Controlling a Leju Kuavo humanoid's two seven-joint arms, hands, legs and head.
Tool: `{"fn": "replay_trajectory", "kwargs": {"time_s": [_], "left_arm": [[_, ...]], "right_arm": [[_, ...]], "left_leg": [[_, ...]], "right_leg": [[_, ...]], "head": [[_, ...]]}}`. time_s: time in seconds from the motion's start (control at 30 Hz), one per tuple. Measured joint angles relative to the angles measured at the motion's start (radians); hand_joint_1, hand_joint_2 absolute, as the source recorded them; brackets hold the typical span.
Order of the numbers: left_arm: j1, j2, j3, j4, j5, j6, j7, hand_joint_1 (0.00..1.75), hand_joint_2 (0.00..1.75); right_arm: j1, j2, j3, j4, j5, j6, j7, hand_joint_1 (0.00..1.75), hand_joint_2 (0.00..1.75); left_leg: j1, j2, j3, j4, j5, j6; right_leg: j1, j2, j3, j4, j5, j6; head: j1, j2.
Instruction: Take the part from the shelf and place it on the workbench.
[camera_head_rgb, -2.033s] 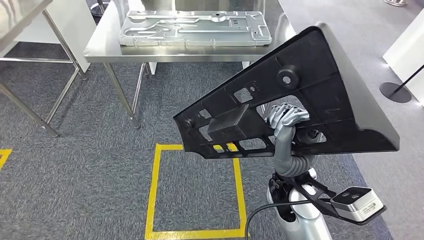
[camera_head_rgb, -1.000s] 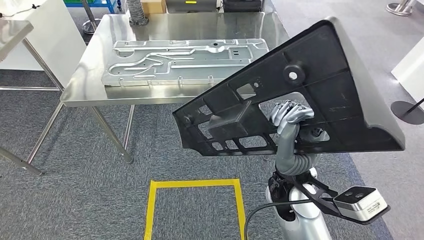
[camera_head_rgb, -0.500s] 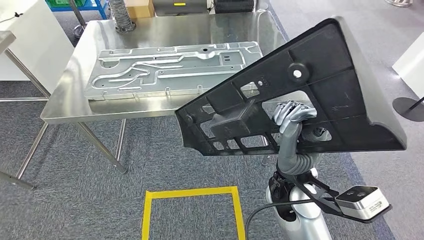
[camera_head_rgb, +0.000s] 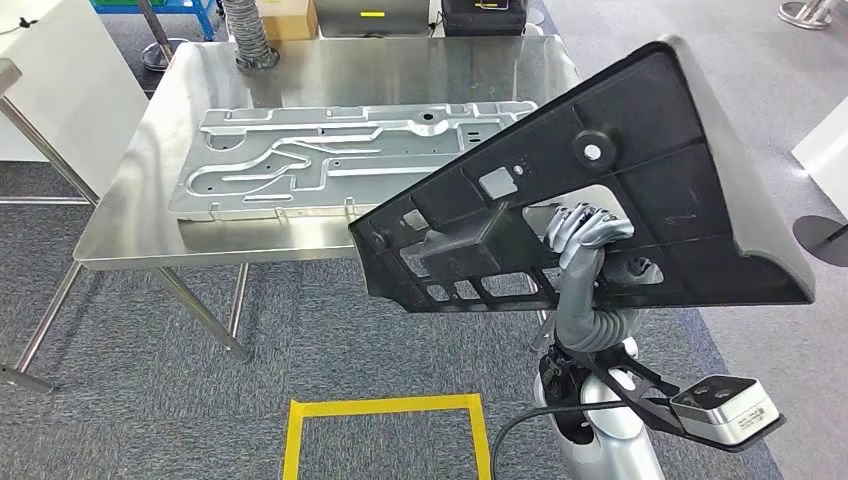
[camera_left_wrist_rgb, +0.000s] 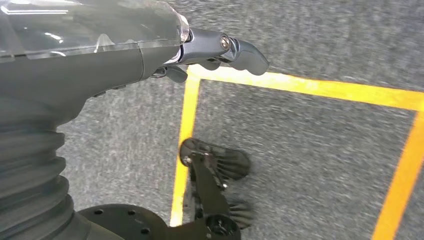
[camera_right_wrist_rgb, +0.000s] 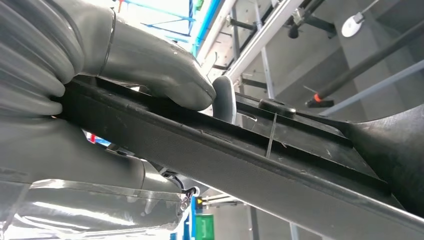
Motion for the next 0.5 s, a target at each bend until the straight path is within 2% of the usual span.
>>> {"fn": "replay_trajectory", "kwargs": {"time_s": [0.03, 0.07, 0.1, 0.2, 0.23, 0.27, 0.33, 0.37, 0.4, 0.43, 0.47, 0.5], "left_arm": [[-0.001, -0.001, 0.000, 0.000, -0.001, 0.000, 0.000, 0.00, 1.75], [-0.001, -0.002, 0.000, 0.001, -0.002, -0.001, 0.000, 0.00, 1.75], [-0.002, -0.003, 0.000, 0.001, -0.003, -0.001, 0.000, 0.00, 1.75], [-0.005, -0.001, 0.000, 0.000, -0.006, -0.001, -0.001, 0.00, 1.75], [-0.006, -0.001, 0.000, 0.000, -0.007, -0.002, -0.001, 0.00, 1.75], [-0.006, 0.000, 0.000, 0.000, -0.007, -0.002, -0.001, 0.00, 1.75], [-0.004, 0.000, -0.001, 0.000, -0.007, -0.002, -0.001, 0.00, 1.75], [-0.002, 0.000, 0.000, 0.000, -0.008, -0.002, -0.001, 0.00, 1.75], [-0.001, 0.000, 0.000, 0.000, -0.008, -0.002, 0.000, 0.00, 1.75], [-0.001, 0.001, 0.000, 0.000, -0.008, -0.002, 0.000, 0.00, 1.75], [0.000, 0.002, 0.000, 0.000, -0.008, -0.001, 0.001, 0.00, 1.75], [-0.001, 0.002, 0.000, 0.000, -0.008, -0.001, 0.003, 0.00, 1.75]], "right_arm": [[-0.001, 0.000, -0.001, 0.001, 0.000, -0.001, 0.000, 1.75, 1.75], [-0.001, 0.000, -0.002, 0.001, 0.000, -0.001, 0.000, 1.75, 1.75], [-0.001, 0.000, -0.003, 0.002, -0.001, -0.001, 0.000, 1.75, 1.75], [-0.001, -0.001, -0.006, 0.000, -0.002, -0.001, 0.000, 1.75, 1.75], [-0.002, -0.001, -0.006, -0.001, -0.002, -0.001, 0.000, 1.75, 1.75], [-0.002, -0.001, -0.007, -0.001, -0.002, -0.001, 0.000, 1.75, 1.75], [-0.001, -0.001, -0.007, -0.001, -0.002, -0.001, 0.000, 1.75, 1.75], [0.001, -0.002, -0.007, -0.001, -0.002, -0.001, 0.000, 1.75, 1.75], [0.002, -0.002, -0.007, -0.001, -0.003, -0.001, 0.000, 1.75, 1.75], [0.002, -0.002, -0.007, -0.001, -0.004, -0.001, 0.000, 1.75, 1.75], [0.002, -0.002, -0.007, -0.001, -0.005, 0.000, 0.000, 1.75, 1.75], [0.002, -0.002, -0.007, -0.001, -0.006, 0.000, 0.000, 1.75, 1.75]], "left_leg": [[0.000, -0.001, 0.006, -0.001, -0.008, -0.005], [0.001, -0.001, 0.009, -0.003, -0.014, -0.011], [0.002, -0.001, 0.012, -0.005, -0.017, -0.017], [0.002, 0.003, 0.017, 0.002, -0.033, -0.032], [0.002, 0.004, 0.002, 0.037, -0.049, -0.037], [0.004, 0.005, -0.029, 0.097, -0.072, -0.041], [0.006, 0.005, -0.118, 0.241, -0.114, -0.047], [0.007, 0.005, -0.153, 0.283, -0.113, -0.050], [0.008, 0.005, -0.169, 0.285, -0.088, -0.052], [0.008, 0.006, -0.164, 0.245, -0.042, -0.052], [0.010, 0.006, -0.145, 0.174, 0.014, -0.052], [0.009, 0.007, -0.124, 0.111, 0.053, -0.050]], "right_leg": [[0.004, 0.000, 0.014, -0.048, 0.022, -0.007], [0.009, 0.000, 0.021, -0.072, 0.025, -0.014], [0.012, 0.001, 0.024, -0.077, 0.017, -0.020], [0.005, 0.001, 0.047, -0.102, 0.005, -0.032], [0.001, 0.000, 0.059, -0.110, 0.001, -0.036], [0.000, -0.002, 0.071, -0.115, -0.004, -0.040], [0.000, -0.003, 0.088, -0.117, -0.019, -0.043], [0.000, -0.002, 0.098, -0.116, -0.028, -0.043], [0.000, -0.001, 0.108, -0.116, -0.036, -0.042], [-0.001, 0.000, 0.122, -0.115, -0.046, -0.040], [-0.001, 0.001, 0.135, -0.114, -0.057, -0.037], [0.000, 0.001, 0.145, -0.112, -0.068, -0.032]], "head": [[0.000, 0.000], [0.000, 0.000], [0.000, 0.000], [0.000, 0.000], [0.000, 0.000], [0.000, 0.000], [0.000, 0.000], [0.000, 0.000], [0.000, 0.000], [0.000, 0.000], [0.000, 0.000], [0.000, 0.000]]}}
